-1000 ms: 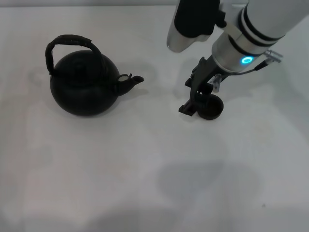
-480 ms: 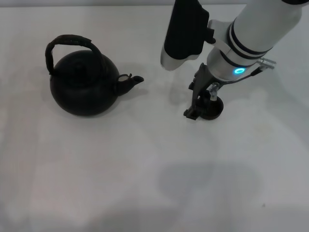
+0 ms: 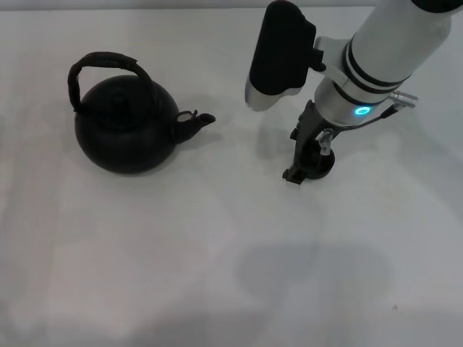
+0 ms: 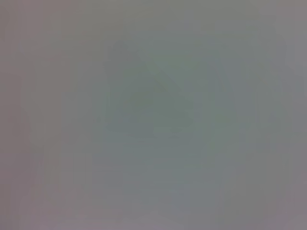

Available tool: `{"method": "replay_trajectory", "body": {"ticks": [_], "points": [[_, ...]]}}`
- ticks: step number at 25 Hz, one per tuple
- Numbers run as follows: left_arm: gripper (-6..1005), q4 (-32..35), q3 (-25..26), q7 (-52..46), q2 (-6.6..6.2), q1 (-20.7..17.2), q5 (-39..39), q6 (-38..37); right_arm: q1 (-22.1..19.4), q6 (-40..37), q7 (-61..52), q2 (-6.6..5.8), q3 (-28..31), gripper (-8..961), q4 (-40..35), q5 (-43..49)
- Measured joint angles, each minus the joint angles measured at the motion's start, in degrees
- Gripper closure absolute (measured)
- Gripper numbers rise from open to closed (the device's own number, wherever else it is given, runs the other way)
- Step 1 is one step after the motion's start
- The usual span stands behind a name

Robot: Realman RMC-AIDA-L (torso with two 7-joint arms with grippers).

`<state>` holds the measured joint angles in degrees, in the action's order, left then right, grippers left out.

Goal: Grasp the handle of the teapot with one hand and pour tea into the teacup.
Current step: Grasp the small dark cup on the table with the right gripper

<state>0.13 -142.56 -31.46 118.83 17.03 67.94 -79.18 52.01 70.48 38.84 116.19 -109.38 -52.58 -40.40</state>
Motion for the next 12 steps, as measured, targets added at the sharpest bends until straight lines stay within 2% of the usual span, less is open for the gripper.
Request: {"method": "replay_trajectory", "body": {"ticks": [12], "points": [[305, 0.14, 0.00, -0.11, 0.06, 0.10, 0.07, 0.82, -1.16, 0.11, -0.94, -0.19, -0.21, 205, 0.70, 2.25]]}}
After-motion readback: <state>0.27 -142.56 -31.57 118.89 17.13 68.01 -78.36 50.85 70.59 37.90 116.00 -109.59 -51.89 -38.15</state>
